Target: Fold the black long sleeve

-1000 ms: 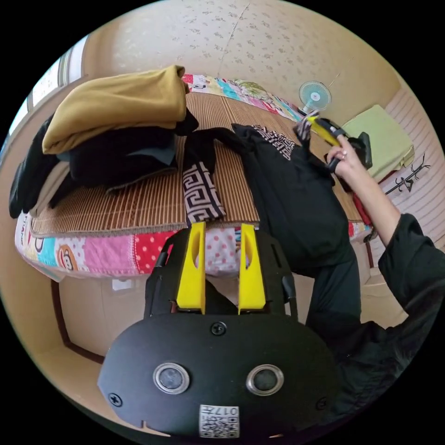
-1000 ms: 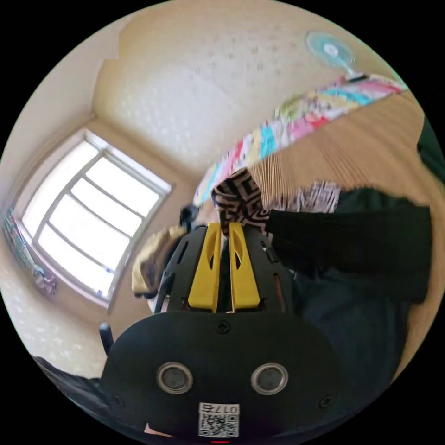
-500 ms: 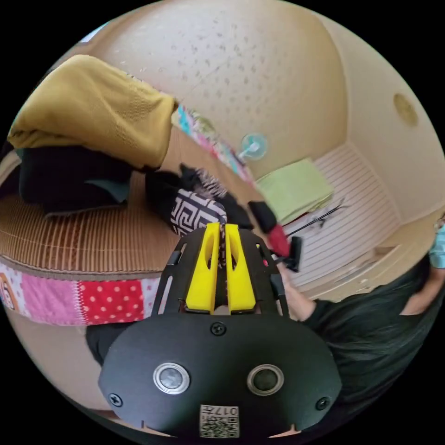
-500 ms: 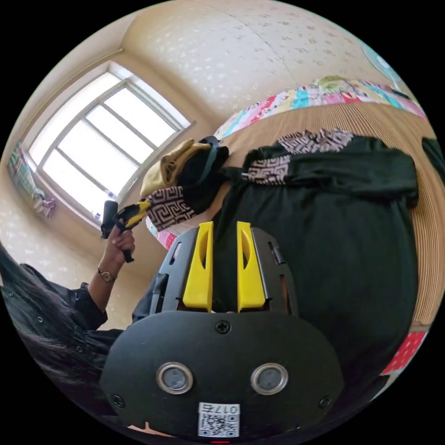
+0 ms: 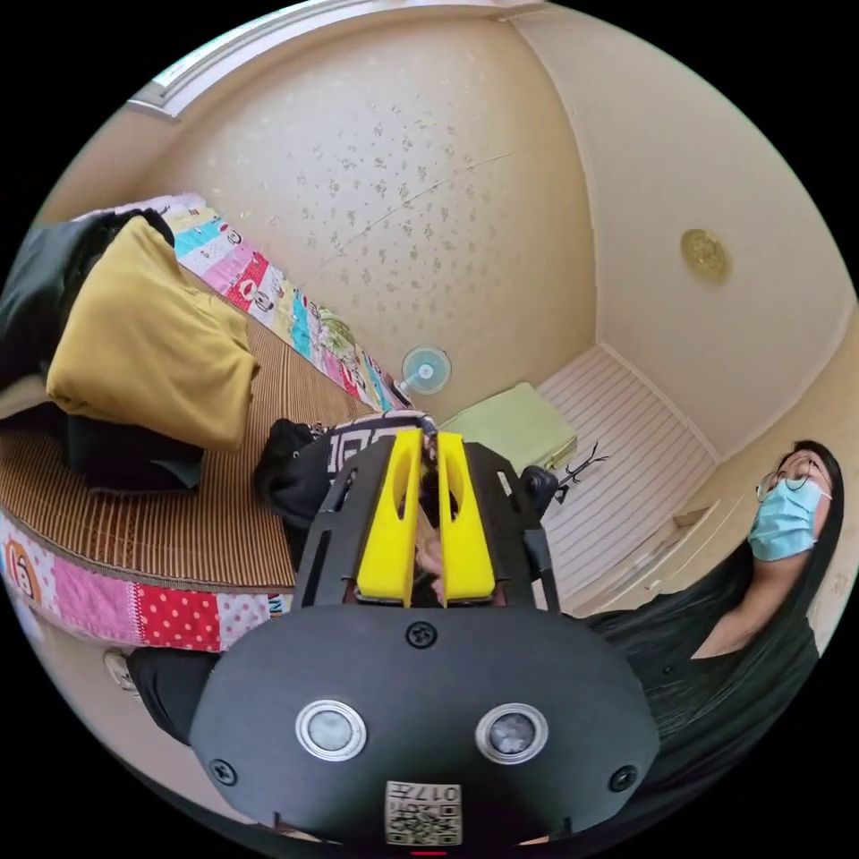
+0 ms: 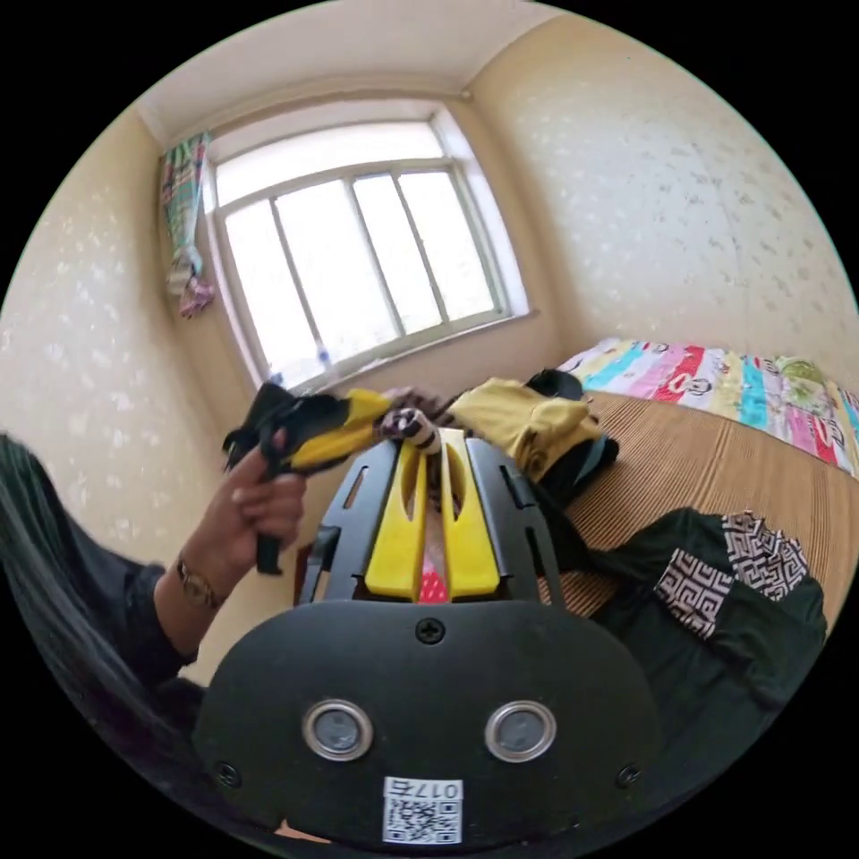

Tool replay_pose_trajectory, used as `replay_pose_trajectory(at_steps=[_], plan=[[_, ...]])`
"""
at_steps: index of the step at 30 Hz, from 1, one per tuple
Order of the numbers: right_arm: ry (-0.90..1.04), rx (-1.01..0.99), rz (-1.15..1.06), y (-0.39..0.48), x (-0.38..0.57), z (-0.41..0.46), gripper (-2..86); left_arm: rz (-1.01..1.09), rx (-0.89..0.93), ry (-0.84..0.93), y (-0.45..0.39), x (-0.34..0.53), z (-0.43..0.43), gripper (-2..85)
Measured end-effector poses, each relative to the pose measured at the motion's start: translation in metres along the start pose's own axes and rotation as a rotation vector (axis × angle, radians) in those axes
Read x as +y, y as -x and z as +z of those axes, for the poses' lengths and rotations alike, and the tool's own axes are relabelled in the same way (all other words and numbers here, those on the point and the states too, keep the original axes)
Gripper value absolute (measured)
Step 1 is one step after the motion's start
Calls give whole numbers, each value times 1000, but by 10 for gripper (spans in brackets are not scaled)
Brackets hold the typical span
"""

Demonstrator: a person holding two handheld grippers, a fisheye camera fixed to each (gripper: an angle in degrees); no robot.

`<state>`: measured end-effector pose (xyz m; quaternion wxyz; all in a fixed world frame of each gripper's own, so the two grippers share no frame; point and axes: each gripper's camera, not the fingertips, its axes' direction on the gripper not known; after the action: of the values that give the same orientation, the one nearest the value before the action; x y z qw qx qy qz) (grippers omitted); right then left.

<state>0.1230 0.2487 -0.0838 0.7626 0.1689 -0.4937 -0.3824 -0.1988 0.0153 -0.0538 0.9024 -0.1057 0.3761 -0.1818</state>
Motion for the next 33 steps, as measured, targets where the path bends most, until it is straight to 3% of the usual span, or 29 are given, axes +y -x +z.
replay_pose_trajectory(at_steps=[6, 12, 14, 17, 24, 29, 33], plan=[[-221, 135, 118, -116, -80, -92, 38, -25, -97, 15, -4, 38, 11, 23], [-334, 379, 508, -272, 6, -219, 53, -142, -127, 266, 33, 113, 89, 48], [-230, 506, 746, -327, 83, -252, 85, -164, -170, 351, 48, 137, 113, 65], [-48, 550, 906, -349, 168, -281, 107, -142, -305, 456, 62, 154, 133, 87], [83, 535, 825, -272, 245, -330, 118, 14, -405, 785, 83, 160, 187, 118], [410, 544, 752, -246, 262, -312, 132, 155, -435, 996, 84, 168, 244, 134], [514, 506, 766, -246, 265, -292, 149, 234, -485, 1088, 80, 178, 279, 132]])
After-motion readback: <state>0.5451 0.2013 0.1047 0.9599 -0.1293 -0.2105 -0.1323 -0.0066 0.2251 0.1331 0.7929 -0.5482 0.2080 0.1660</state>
